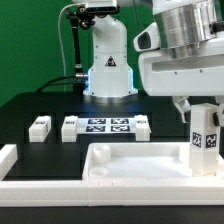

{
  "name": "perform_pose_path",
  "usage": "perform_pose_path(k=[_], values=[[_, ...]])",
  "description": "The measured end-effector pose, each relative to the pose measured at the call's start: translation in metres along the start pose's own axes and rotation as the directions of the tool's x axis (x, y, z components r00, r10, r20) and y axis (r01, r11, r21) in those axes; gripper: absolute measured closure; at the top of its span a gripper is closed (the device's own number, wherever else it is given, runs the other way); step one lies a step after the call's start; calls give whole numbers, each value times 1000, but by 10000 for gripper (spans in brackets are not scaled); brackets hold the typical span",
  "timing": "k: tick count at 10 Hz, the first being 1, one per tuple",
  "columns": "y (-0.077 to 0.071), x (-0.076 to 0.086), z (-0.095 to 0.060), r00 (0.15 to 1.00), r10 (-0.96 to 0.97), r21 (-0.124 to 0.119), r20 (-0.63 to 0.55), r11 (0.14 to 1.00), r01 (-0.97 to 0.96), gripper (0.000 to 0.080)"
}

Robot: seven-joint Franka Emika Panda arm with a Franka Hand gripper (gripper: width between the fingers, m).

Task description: Assemble desk

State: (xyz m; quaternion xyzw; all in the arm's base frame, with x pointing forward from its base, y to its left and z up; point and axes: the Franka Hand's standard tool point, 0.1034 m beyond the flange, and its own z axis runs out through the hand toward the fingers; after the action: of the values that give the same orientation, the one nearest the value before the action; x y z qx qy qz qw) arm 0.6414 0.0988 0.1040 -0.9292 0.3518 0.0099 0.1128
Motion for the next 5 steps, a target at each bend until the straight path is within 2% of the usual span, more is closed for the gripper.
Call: perform_pose_path(k=[1, 2, 4, 5], values=[[2, -1, 0, 989, -151, -11, 2, 989, 151, 210], [2, -3, 1, 969, -247, -11, 6, 969, 247, 163], [3, -2, 2, 937, -350, -13, 8, 937, 350, 152], [4, -2, 1, 867, -497, -25, 10, 867, 497, 152]])
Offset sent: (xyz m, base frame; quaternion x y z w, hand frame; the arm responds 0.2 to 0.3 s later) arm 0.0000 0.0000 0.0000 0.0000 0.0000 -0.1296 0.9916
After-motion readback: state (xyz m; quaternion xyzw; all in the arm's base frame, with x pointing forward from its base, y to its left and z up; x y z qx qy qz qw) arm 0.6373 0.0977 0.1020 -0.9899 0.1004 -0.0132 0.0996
